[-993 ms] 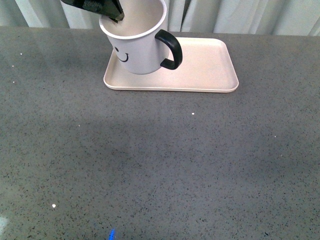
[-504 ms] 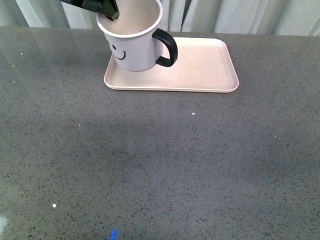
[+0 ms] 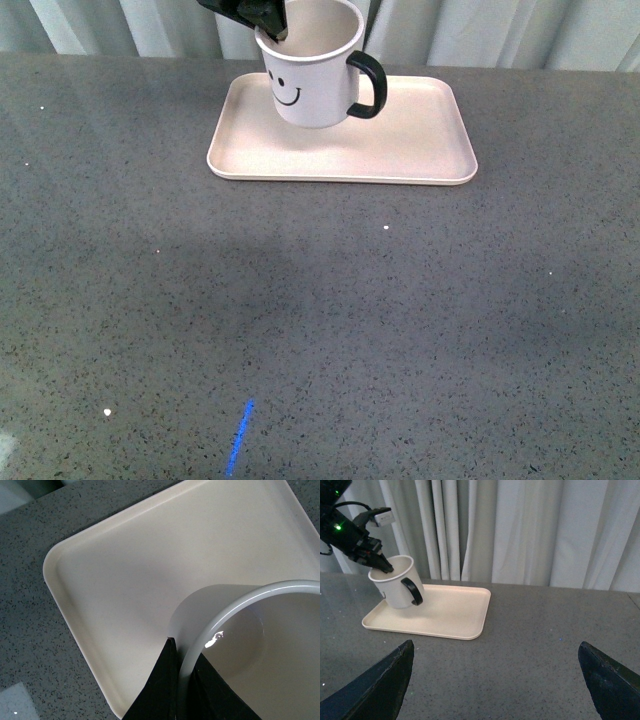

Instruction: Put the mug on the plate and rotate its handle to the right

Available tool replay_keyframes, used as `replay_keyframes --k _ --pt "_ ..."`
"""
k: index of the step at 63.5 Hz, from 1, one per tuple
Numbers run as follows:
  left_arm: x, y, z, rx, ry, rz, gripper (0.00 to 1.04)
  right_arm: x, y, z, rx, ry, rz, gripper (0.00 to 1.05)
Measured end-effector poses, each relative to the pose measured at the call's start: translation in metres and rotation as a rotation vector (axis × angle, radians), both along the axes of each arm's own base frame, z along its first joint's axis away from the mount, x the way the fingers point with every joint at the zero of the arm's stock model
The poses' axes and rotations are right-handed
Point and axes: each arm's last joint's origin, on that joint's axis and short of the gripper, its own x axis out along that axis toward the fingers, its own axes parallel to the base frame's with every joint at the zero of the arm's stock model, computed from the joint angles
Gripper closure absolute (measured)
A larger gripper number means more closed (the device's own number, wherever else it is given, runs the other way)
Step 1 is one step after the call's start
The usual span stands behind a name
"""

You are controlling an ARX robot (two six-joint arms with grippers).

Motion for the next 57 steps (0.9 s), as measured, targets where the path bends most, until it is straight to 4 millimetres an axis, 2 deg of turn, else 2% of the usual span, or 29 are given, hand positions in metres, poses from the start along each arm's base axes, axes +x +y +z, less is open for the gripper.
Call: replay_keyframes --k 19,38,57 --pt "0.025 -0.015 -0.01 0.07 0.035 -0.033 1.03 0.0 0.0 0.0 0.0 0.0 0.0 0.09" --pt "0.03 -0.03 -0.036 0.109 0.097 -0.067 1.03 0.0 0.0 0.0 0.0 0.0 0.0 0.09" --pt "0.03 -0.036 -0.028 0.097 0.06 -0.083 1.03 0.0 0.0 0.0 0.0 0.0 0.0 0.09"
